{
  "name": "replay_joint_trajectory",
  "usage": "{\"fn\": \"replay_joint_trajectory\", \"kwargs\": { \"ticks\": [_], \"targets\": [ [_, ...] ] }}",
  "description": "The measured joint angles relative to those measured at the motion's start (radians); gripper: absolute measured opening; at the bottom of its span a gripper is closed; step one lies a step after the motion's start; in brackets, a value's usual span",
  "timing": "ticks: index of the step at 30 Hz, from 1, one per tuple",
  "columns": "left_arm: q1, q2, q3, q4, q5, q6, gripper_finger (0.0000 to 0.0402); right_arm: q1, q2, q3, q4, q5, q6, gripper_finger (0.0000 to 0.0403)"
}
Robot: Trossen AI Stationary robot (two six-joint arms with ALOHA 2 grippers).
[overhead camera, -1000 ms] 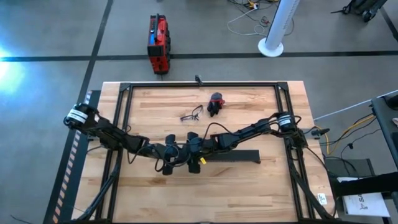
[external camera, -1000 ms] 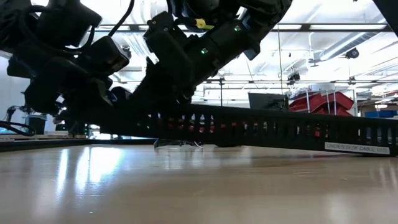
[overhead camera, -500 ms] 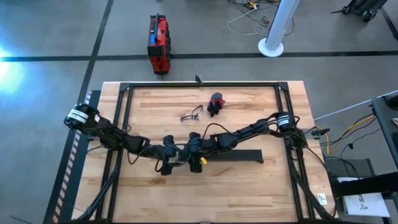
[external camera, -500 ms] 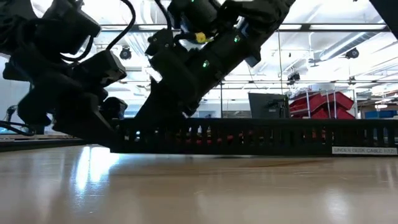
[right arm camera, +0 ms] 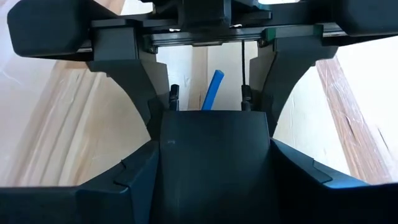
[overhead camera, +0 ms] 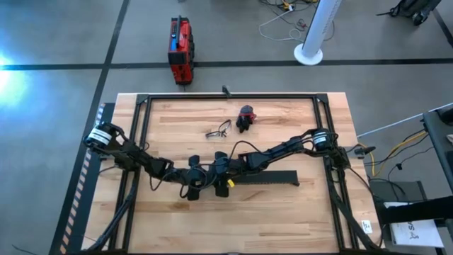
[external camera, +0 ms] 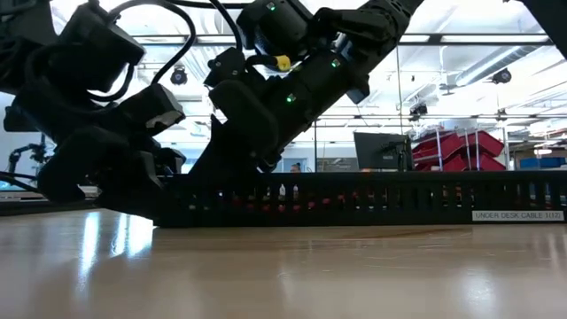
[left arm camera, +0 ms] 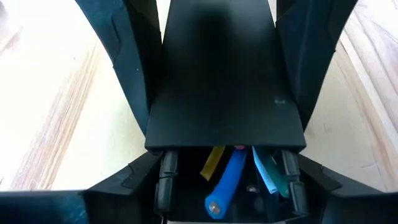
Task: Ziptie cables
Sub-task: Close the black cable duct lid
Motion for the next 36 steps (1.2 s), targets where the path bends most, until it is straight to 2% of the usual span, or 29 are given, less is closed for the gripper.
{"fn": "replay_joint_trajectory", "kwargs": {
  "ticks": [28,36],
  "targets": [
    [0.0,-0.008,-0.008,0.028,-0.032,0.022,0.0213,-0.016,0.033,-0.007,0.142,-0.009,-0.039,0.0221],
    [0.0,-0.009,-0.008,0.03,-0.041,0.034,0.0213,-0.018,0.036,-0.008,0.174,-0.049,-0.04,0.0214]
  ]
}}
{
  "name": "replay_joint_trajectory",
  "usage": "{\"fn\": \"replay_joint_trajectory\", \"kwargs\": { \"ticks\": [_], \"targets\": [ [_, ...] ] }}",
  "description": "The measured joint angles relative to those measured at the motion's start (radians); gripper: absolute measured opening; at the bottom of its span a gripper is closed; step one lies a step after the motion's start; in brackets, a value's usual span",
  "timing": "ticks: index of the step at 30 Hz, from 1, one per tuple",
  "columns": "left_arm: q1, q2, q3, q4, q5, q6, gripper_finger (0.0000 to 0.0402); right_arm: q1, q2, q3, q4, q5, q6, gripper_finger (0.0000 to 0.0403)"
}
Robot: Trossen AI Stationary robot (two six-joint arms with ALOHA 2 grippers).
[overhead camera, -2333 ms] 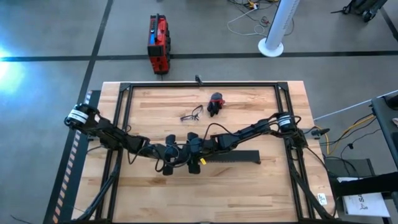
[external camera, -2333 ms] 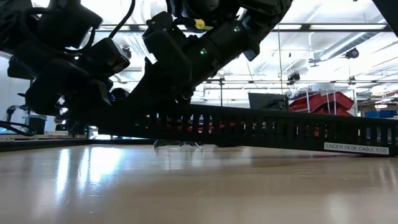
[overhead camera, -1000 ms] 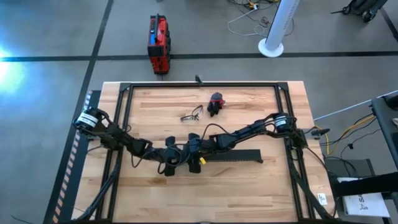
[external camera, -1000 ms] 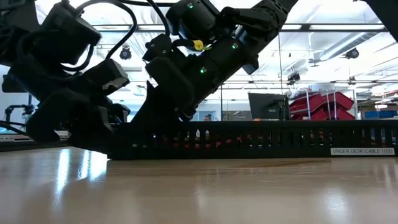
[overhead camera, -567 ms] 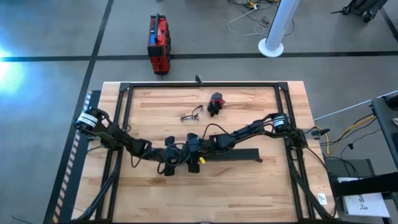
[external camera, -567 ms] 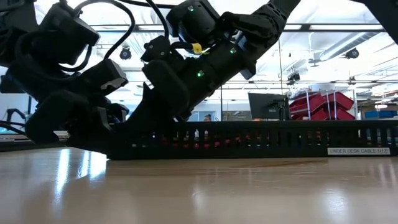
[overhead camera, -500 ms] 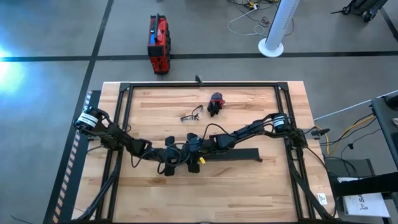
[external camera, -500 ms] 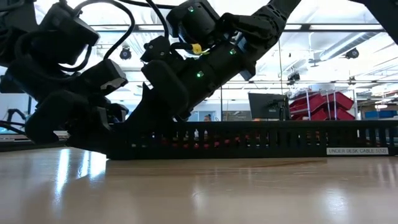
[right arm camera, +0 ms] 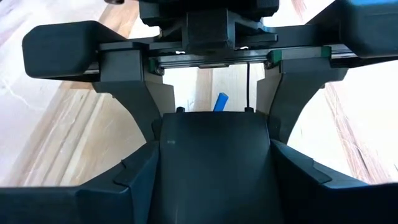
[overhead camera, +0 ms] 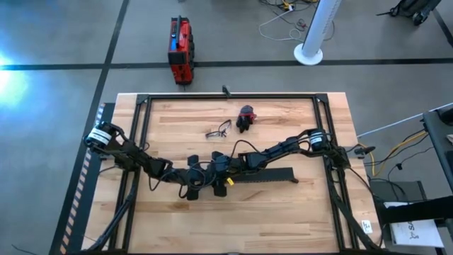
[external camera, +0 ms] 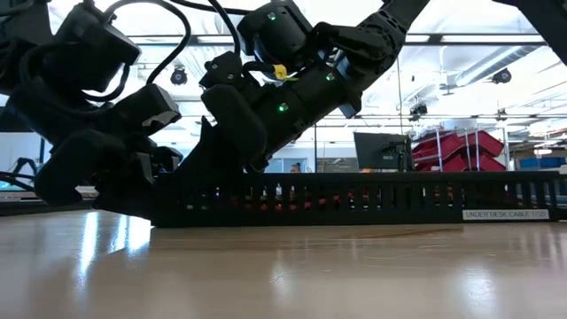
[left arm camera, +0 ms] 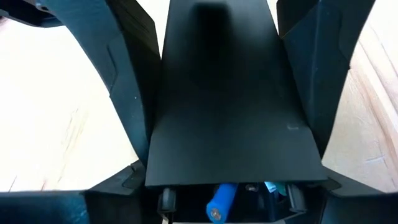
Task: Ziptie cables
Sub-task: Close the black cable duct lid
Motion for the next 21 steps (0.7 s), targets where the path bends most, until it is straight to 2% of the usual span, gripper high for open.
{"fn": "replay_joint_trajectory", "kwargs": {
  "ticks": [5,13,17,21],
  "targets": [
    [0.0,-0.002,0.0,0.0,0.002,0.004,0.0216,0.0,0.0,0.001,0.0,0.0,0.0,0.0223],
    [0.001,-0.002,0.0,0.002,0.001,0.008,0.0217,0.002,0.0,0.002,0.021,-0.02,-0.003,0.0215],
    [0.002,-0.002,-0.001,0.015,0.005,0.032,0.0218,0.008,0.004,0.002,0.023,0.067,-0.001,0.0222],
    [0.002,-0.002,-0.002,0.027,0.005,0.038,0.0217,0.008,0.005,0.002,0.022,0.071,-0.003,0.0213]
  ]
}}
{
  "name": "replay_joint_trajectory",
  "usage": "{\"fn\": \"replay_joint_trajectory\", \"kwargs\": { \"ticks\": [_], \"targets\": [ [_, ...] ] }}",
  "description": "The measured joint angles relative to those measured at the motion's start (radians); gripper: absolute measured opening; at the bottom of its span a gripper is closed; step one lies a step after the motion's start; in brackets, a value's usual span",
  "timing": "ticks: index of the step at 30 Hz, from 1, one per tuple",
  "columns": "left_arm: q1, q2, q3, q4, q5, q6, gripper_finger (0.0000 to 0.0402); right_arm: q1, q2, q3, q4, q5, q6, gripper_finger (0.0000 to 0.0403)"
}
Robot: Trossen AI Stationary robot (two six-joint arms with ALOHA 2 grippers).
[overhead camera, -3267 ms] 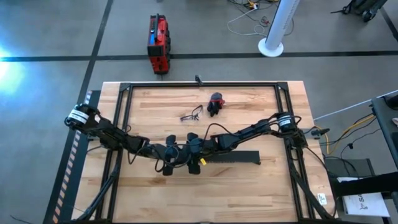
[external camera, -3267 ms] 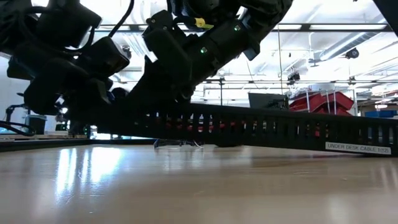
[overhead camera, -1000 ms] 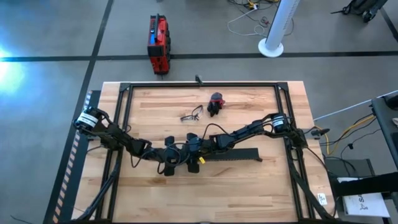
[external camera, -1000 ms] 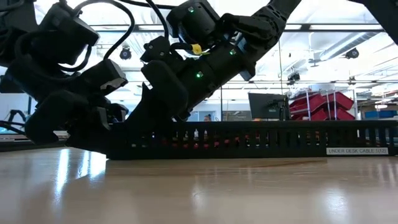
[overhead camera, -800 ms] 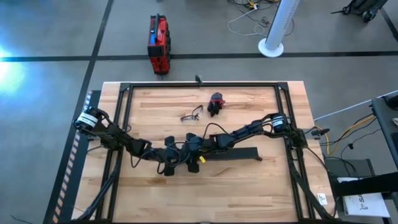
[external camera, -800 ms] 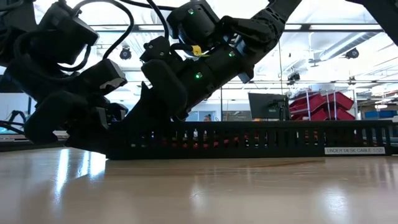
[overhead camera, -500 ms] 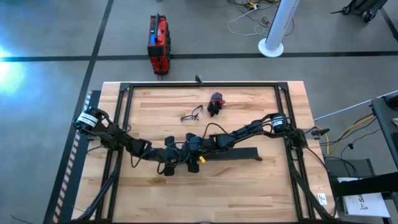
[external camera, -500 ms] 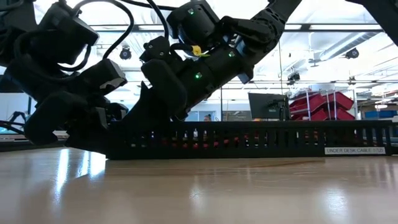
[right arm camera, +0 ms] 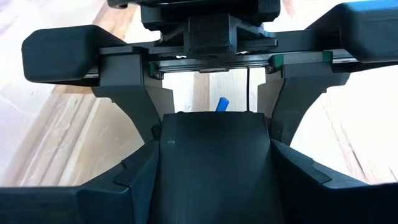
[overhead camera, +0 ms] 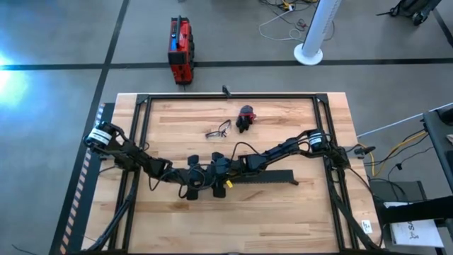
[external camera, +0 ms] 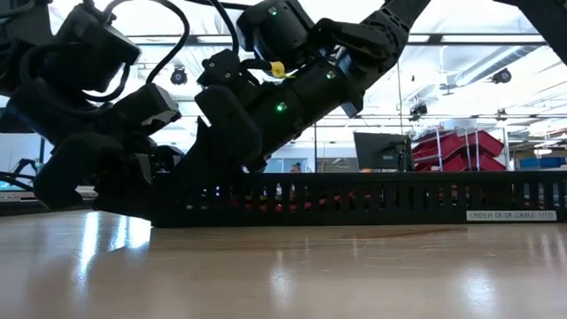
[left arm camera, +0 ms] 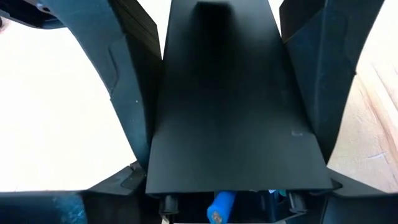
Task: Ziptie cables
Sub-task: Close the black cable duct lid
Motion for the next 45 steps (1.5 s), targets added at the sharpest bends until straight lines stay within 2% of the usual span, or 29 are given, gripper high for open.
{"fn": "replay_joint_trajectory", "kwargs": {
  "ticks": [4,9,15,21,28,45],
  "targets": [
    [0.001,-0.024,-0.007,0.004,0.01,0.002,0.0234,0.0,-0.005,0.003,-0.023,0.007,0.0,0.0216],
    [0.004,-0.125,-0.035,-0.035,0.014,0.013,0.0258,-0.003,-0.005,0.008,-0.022,0.027,0.004,0.0223],
    [0.003,-0.215,-0.065,-0.146,0.007,-0.011,0.0241,-0.006,-0.005,0.008,-0.03,0.035,0.006,0.0213],
    [0.002,-0.182,-0.071,-0.109,0.003,-0.019,0.0212,-0.006,-0.004,0.008,-0.033,0.034,0.006,0.022],
    [0.0,-0.133,-0.073,-0.081,-0.012,-0.033,0.022,-0.006,-0.004,0.008,-0.036,0.031,0.006,0.0216],
    [0.0,-0.134,-0.072,-0.077,-0.012,-0.042,0.0214,-0.004,0.003,0.006,-0.004,0.029,0.007,0.022]
  ]
}}
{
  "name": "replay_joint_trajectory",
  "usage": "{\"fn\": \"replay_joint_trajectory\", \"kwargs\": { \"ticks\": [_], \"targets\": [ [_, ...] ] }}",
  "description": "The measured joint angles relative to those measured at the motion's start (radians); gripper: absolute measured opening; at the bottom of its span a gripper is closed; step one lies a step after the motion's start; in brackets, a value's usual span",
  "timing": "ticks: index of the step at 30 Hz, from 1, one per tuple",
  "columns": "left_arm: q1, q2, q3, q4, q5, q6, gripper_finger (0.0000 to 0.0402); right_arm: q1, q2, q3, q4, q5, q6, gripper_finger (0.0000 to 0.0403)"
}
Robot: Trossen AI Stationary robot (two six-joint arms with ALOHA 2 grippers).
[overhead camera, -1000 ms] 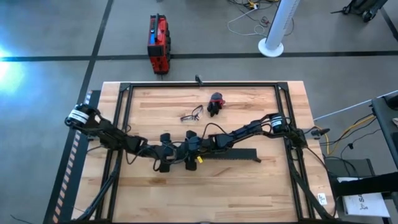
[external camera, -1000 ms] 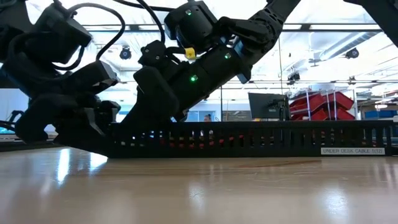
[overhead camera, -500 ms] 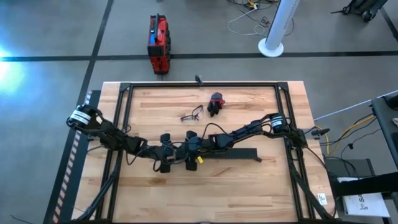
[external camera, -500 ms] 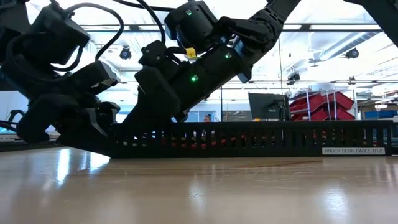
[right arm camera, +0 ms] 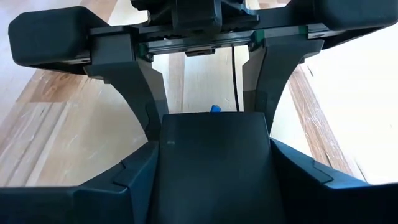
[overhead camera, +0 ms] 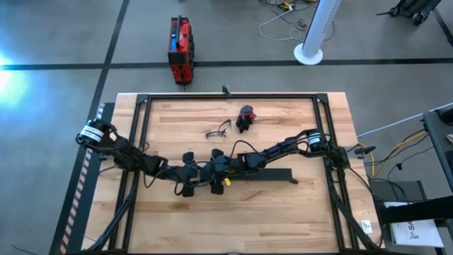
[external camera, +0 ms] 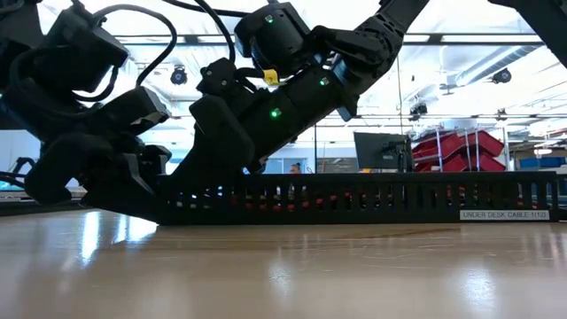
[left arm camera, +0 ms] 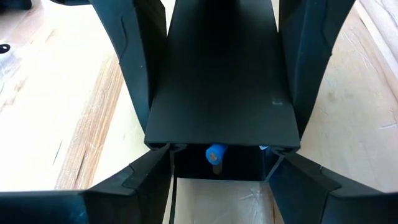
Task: Ziptie cables
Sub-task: Close the black cable duct lid
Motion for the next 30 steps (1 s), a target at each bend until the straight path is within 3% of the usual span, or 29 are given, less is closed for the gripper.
{"fn": "replay_joint_trajectory", "kwargs": {
  "ticks": [21,30],
  "targets": [
    [0.0,0.0,0.002,0.002,0.001,-0.015,0.0212,0.0,-0.015,0.002,-0.064,-0.007,0.029,0.0229],
    [0.0,-0.067,-0.003,-0.026,0.062,-0.022,0.0242,0.0,-0.041,0.0,-0.082,-0.031,0.062,0.0249]
  ]
}}
